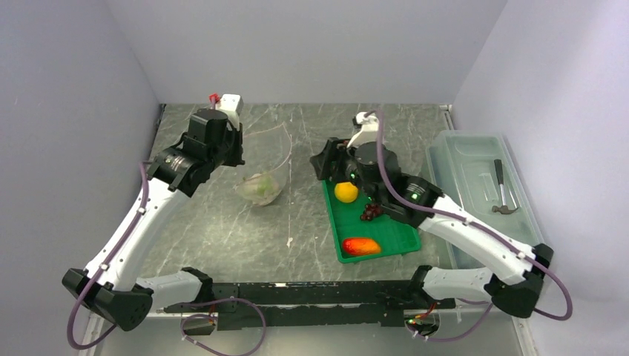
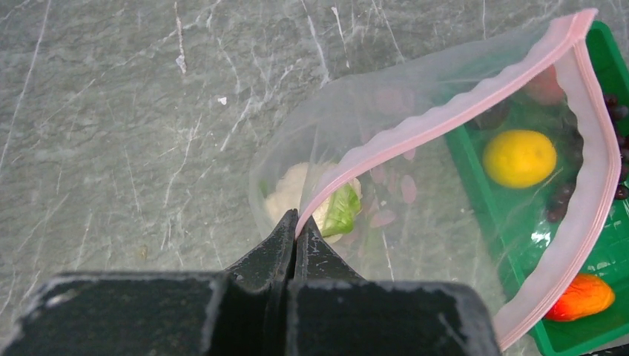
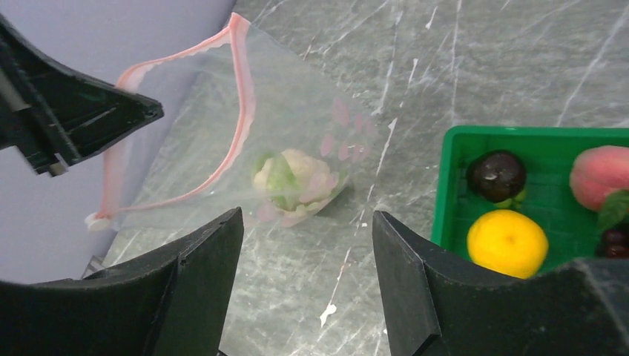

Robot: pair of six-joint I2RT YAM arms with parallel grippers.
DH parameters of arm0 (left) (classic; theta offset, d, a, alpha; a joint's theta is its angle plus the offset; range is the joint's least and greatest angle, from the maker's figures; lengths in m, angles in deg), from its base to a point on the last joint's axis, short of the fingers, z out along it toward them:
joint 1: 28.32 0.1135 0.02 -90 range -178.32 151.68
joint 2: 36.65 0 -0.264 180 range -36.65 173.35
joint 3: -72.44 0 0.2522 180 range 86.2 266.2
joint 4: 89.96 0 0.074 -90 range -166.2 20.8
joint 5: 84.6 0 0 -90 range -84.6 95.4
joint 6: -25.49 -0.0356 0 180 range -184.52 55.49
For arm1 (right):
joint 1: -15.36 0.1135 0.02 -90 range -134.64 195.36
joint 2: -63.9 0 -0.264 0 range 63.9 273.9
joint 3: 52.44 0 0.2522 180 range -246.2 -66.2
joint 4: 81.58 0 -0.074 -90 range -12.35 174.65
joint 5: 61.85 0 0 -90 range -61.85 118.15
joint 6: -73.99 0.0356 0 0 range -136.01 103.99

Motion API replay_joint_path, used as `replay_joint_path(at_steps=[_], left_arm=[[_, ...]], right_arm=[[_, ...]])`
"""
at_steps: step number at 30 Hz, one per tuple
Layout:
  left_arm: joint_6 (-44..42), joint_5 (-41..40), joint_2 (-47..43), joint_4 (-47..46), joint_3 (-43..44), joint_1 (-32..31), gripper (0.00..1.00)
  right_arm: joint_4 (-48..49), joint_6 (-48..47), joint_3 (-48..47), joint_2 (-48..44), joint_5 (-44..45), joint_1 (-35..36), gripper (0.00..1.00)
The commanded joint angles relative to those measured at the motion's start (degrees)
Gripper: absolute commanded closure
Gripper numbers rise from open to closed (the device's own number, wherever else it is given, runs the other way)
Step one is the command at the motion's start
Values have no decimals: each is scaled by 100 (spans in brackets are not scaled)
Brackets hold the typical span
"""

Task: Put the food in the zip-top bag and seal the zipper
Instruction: Pick up the fake fruit from the bin.

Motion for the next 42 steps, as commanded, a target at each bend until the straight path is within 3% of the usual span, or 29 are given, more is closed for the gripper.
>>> replay_joint_path(at_steps=[1, 11, 31, 42], left_arm=[[-13, 108, 96, -335, 257, 22, 100], [-59, 180, -6, -548, 66, 27, 100], [-33, 512, -471, -1017, -699, 276, 100], [-52, 443, -576, -1091, -909, 278, 100]], right_arm=[[-450, -138, -81, -572, 560, -8, 31], [-1355, 39, 626, -590, 1329, -284, 22], [-280, 123, 1456, 966, 32, -1486, 1], [223, 245, 1591, 1643, -673, -1916, 0]])
